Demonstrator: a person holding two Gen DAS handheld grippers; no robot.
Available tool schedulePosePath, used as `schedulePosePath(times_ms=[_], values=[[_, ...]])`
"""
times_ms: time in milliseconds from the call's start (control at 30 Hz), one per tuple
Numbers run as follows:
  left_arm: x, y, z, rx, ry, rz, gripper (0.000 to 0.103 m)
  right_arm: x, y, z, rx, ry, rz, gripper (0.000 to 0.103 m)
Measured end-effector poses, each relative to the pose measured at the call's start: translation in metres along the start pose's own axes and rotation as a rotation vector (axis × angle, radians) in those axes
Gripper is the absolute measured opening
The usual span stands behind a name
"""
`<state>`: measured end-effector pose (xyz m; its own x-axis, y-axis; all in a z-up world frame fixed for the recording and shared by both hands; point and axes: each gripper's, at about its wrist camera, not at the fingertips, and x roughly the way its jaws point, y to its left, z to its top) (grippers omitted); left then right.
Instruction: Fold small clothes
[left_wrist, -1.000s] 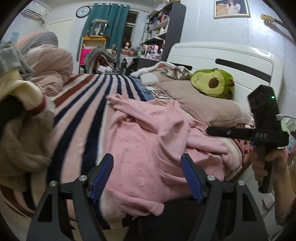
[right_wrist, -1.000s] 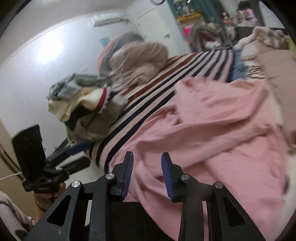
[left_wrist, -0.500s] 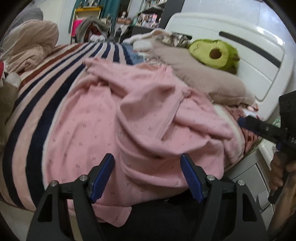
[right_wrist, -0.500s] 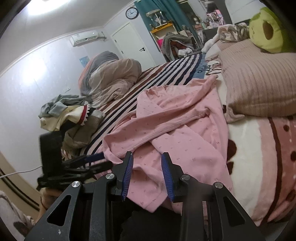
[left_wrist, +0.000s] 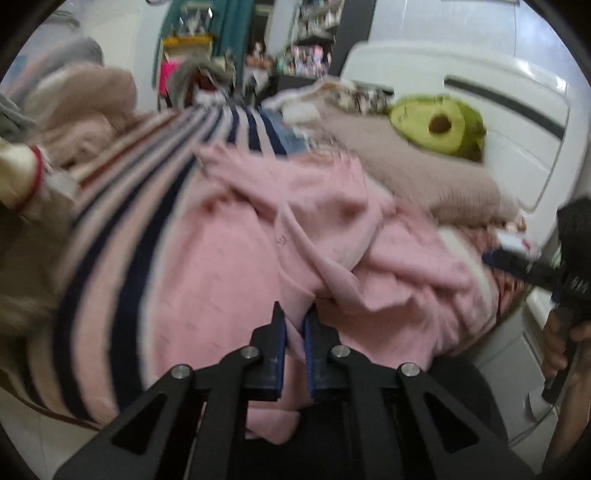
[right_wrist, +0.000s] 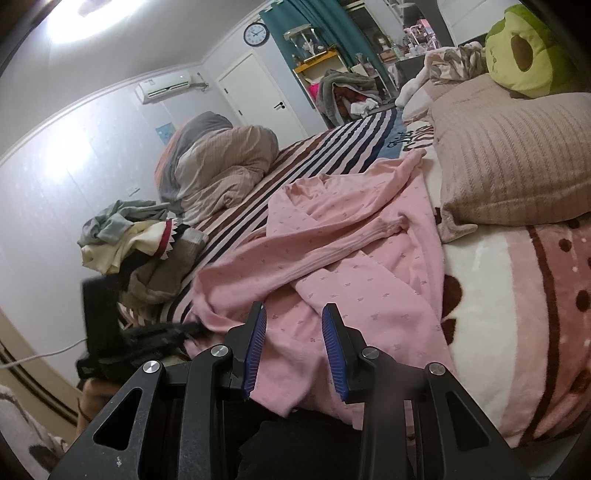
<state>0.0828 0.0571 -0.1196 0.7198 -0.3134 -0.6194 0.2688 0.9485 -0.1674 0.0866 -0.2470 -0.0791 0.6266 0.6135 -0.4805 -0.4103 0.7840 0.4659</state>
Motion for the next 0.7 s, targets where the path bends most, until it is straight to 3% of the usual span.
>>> schedulePosePath(times_ms=[67,133,267,300,333,367,400,500,633,700], values=[[-0.019,0.010,0.011,0.009,-0.056,0.044,0.006,-0.002,-0.001,0.001,0.001,-0.003,-0.010,0.028],[-0.032,0.019,0.019,0.038,-0.090,0.148,0.006,-0.005,-0.002,0.001,0.002,-0.008,-0.019,0.028],[-0.043,0.038,0.022,0.059,-0.088,0.264,0.009,-0.006,-0.002,0.001,0.006,-0.013,-0.027,0.028],[-0.044,0.042,0.021,0.063,-0.078,0.271,0.018,-0.006,-0.002,0.001,0.007,-0.012,-0.032,0.028],[-0.045,0.046,0.018,0.065,-0.064,0.276,0.038,-0.006,-0.002,0.000,0.008,-0.010,-0.035,0.028],[-0.045,0.050,0.015,0.064,-0.052,0.279,0.049,-0.005,-0.003,-0.001,0.013,-0.006,-0.042,0.028],[-0.046,0.053,0.012,0.064,-0.046,0.277,0.059,-0.005,-0.005,-0.001,0.017,-0.003,-0.046,0.028],[-0.046,0.062,0.002,0.036,-0.013,0.245,0.060,-0.003,-0.007,-0.004,0.031,0.006,-0.058,0.028],[-0.037,0.060,-0.013,-0.071,0.030,0.043,0.061,-0.006,-0.011,-0.007,0.040,0.013,-0.070,0.028],[-0.026,0.048,-0.019,-0.064,0.057,0.012,0.062,-0.006,-0.012,-0.009,0.045,0.015,-0.072,0.028]])
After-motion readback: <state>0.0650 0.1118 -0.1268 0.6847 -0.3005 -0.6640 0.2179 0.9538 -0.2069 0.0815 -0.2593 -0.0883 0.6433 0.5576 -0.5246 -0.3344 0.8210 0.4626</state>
